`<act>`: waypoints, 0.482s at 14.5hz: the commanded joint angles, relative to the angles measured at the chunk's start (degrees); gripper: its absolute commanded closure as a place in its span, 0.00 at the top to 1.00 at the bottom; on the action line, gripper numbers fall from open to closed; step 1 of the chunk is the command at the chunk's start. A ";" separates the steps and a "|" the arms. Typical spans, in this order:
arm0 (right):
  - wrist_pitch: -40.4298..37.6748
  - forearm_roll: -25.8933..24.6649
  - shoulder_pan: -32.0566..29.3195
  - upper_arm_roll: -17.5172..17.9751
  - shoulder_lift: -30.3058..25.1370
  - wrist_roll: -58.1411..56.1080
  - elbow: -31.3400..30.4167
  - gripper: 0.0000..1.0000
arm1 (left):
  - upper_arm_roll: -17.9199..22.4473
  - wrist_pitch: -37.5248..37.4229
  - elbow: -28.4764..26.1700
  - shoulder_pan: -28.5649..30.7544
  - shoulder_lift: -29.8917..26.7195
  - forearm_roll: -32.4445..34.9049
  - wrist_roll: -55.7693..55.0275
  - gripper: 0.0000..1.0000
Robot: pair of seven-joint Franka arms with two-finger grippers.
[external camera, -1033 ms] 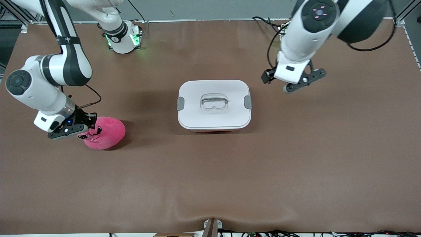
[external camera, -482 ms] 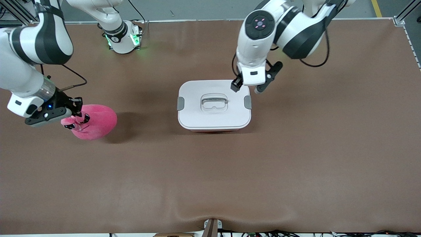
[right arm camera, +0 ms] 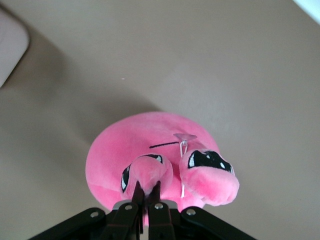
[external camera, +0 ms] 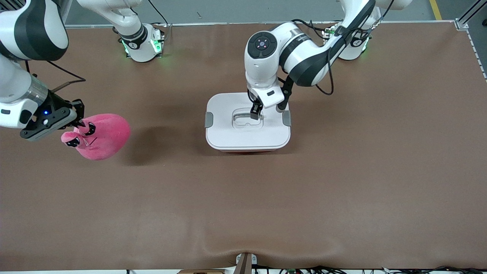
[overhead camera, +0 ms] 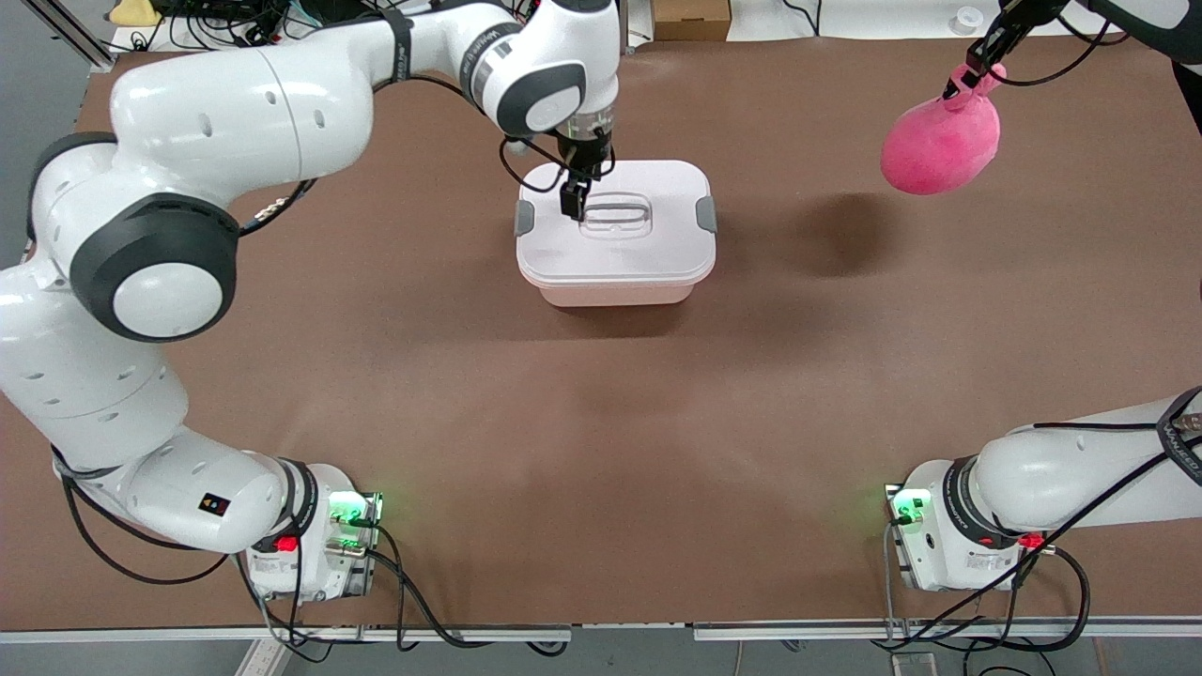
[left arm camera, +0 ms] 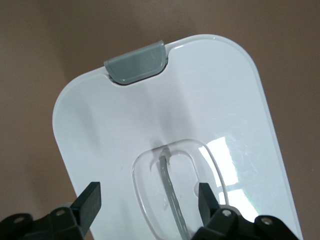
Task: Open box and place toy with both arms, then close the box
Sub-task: 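Grasp the pink plush with the right gripper while the left gripper grips the handle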
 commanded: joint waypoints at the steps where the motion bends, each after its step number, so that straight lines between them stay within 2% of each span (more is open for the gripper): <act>1: -2.92 0.74 1.24 0.20 -0.11 -6.79 3.04 0.00 | 0.20 0.87 3.38 -2.43 2.75 2.65 -5.66 0.87; 3: -4.24 0.83 2.90 0.20 -0.29 -8.20 4.10 0.00 | 0.29 1.75 4.35 -2.52 3.98 4.23 -10.31 0.79; 7: -4.16 0.83 5.37 0.64 -0.46 -15.74 4.11 0.00 | 0.29 3.69 4.54 -3.57 6.09 8.37 -17.18 0.72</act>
